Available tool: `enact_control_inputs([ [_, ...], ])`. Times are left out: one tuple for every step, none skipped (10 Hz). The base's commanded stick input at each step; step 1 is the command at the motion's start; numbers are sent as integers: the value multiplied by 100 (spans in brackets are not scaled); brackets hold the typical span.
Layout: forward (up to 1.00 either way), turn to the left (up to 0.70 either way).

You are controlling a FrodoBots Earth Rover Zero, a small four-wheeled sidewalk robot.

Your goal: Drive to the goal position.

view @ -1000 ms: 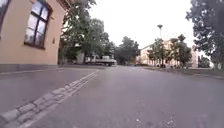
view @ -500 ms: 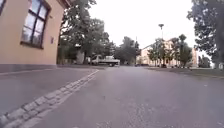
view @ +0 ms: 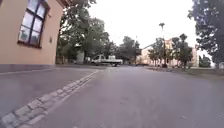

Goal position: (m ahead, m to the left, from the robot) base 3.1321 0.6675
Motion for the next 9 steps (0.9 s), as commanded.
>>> enact_control_inputs([
  [45, 0],
  [45, 0],
  [45, 0],
  [45, 0],
  [45, 0],
  [45, 0],
  [45, 0],
  [45, 0],
  [45, 0],
])
